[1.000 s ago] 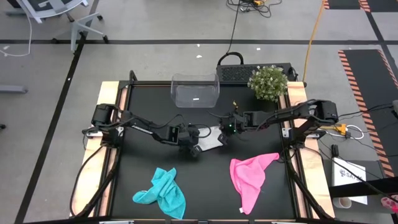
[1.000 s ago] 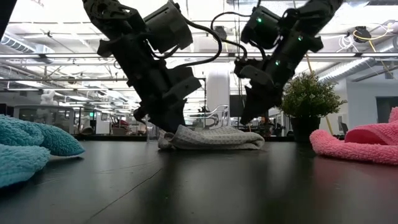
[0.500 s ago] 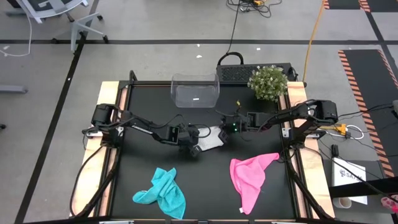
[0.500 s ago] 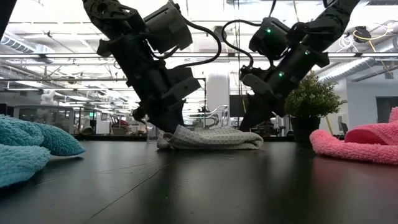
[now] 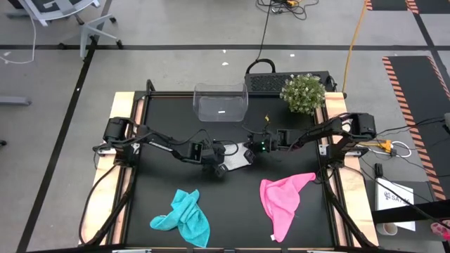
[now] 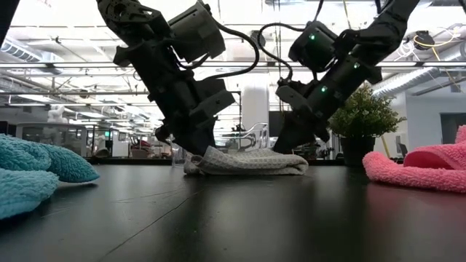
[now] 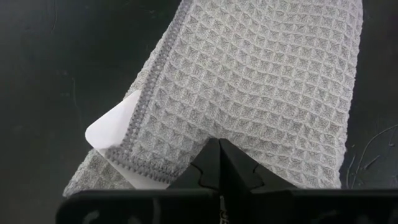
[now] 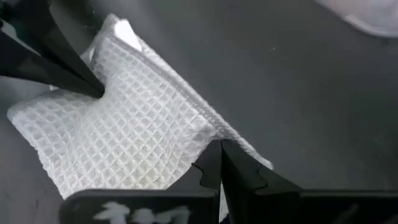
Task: Fold microfiber towels
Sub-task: Put the gray microfiber cloth into the transparent bin
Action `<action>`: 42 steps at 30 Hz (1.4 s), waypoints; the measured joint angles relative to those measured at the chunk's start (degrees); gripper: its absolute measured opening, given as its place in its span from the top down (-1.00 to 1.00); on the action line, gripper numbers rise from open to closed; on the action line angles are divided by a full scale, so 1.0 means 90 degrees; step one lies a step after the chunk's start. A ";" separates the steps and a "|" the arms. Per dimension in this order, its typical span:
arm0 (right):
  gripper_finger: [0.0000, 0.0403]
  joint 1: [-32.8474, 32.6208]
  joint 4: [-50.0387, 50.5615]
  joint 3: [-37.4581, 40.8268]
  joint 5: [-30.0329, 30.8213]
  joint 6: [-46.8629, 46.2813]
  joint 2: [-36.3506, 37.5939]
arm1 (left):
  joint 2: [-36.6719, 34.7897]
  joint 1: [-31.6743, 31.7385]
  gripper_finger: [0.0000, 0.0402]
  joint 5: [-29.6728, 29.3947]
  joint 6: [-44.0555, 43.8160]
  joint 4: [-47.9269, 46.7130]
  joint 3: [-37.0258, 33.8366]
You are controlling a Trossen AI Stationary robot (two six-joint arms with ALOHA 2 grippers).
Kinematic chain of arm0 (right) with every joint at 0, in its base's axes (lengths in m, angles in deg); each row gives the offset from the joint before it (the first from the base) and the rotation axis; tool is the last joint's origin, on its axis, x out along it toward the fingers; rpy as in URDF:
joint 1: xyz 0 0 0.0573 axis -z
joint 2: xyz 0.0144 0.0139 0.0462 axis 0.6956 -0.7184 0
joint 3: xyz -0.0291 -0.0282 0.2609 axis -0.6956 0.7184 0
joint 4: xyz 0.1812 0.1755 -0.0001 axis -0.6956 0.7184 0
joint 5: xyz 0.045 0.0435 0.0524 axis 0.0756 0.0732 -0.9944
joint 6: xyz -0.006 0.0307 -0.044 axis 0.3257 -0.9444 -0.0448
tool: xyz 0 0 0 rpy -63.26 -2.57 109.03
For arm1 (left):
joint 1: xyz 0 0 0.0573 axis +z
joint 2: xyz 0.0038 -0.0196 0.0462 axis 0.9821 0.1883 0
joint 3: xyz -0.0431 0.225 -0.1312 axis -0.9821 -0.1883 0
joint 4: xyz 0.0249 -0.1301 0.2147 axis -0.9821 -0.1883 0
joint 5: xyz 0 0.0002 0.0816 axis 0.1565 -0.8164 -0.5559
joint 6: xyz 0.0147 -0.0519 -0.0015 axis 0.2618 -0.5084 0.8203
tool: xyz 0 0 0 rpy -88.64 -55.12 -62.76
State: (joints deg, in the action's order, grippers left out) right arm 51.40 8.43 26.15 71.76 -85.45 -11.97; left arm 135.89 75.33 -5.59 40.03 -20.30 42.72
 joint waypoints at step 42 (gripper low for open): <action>1.00 -0.0481 -0.0120 -0.0002 -0.0421 0.1056 -0.0375 | -0.0007 0.0000 0.98 0.0148 -0.0085 -0.0248 0.0002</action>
State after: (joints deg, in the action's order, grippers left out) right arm 47.07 7.34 26.13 67.97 -75.94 -15.35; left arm 135.83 75.33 -4.25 39.26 -22.54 42.74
